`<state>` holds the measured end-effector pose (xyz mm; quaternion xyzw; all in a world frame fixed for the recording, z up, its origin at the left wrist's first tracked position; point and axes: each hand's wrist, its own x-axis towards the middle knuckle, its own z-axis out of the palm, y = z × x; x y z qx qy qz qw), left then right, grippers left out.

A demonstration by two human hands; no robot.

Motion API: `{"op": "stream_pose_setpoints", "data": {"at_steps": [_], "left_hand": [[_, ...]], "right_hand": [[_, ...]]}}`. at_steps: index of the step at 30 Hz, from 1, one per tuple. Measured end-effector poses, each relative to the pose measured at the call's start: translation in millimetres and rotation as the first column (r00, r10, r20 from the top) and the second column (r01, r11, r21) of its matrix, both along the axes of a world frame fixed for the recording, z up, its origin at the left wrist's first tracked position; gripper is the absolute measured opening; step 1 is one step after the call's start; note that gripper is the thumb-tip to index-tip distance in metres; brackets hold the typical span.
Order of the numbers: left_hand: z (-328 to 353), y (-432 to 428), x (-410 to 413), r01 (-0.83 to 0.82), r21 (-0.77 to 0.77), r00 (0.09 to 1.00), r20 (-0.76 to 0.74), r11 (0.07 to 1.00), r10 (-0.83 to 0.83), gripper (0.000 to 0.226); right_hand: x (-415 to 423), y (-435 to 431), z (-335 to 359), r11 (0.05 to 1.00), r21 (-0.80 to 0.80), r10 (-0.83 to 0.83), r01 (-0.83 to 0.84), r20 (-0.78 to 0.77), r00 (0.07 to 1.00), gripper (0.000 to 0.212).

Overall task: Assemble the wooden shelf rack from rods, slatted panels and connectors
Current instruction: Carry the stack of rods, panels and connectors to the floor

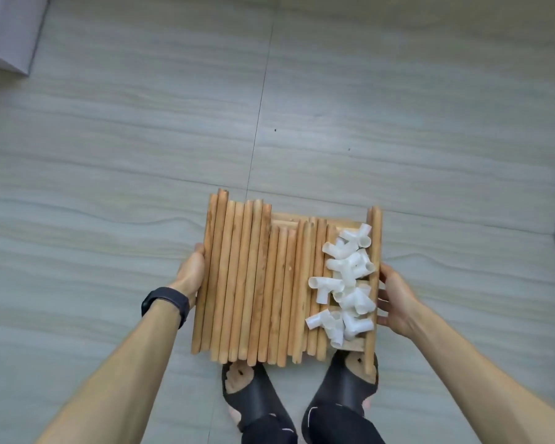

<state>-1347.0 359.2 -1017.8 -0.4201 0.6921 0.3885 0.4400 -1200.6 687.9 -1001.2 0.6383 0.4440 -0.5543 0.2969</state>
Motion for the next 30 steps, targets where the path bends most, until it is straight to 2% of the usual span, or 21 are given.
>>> {"op": "stream_pose_setpoints", "data": {"at_steps": [6, 11, 17, 21, 24, 27, 28, 30], "left_hand": [[-51, -6, -6, -0.001, 0.043, 1.000, -0.013, 0.999, 0.002, 0.067], [-56, -3, -14, -0.013, 0.055, 1.000, -0.015, 0.998, 0.014, 0.065], [-61, -5, -29, -0.024, 0.022, 0.999, -0.043, 0.999, 0.025, 0.068], [-45, -8, -37, 0.053, 0.025, 0.998, -0.030, 0.998, -0.052, 0.063], [-10, -9, -39, 0.191, 0.025, 0.981, -0.043, 0.981, -0.190, 0.056], [52, -10, -38, 0.460, -0.040, 0.882, -0.095, 0.887, -0.462, 0.056], [80, -11, -39, 0.588, -0.092, 0.800, -0.079, 0.803, -0.595, 0.055], [148, -11, -43, 0.828, -0.220, 0.530, 0.007, 0.516, -0.848, 0.050]], "right_hand": [[-10, -7, -58, 0.999, 0.034, -0.016, 0.016, -0.008, 1.000, 0.035], [-21, -6, -72, 0.998, 0.064, -0.023, 0.025, -0.033, 0.999, 0.035], [-31, -10, -74, 0.998, 0.008, -0.059, 0.059, -0.073, 0.996, 0.036], [-33, -15, -66, 0.997, 0.034, -0.070, 0.072, -0.064, 0.996, 0.038], [-30, -25, -36, 0.985, 0.161, 0.064, -0.067, 0.021, 0.998, 0.033], [-34, -39, 31, 0.902, 0.239, 0.346, -0.358, 0.093, 0.934, 0.045], [-40, -45, 61, 0.856, 0.252, 0.443, -0.451, 0.092, 0.892, 0.050], [-61, -56, 129, 0.750, 0.277, 0.611, -0.601, 0.058, 0.790, 0.051]]}}
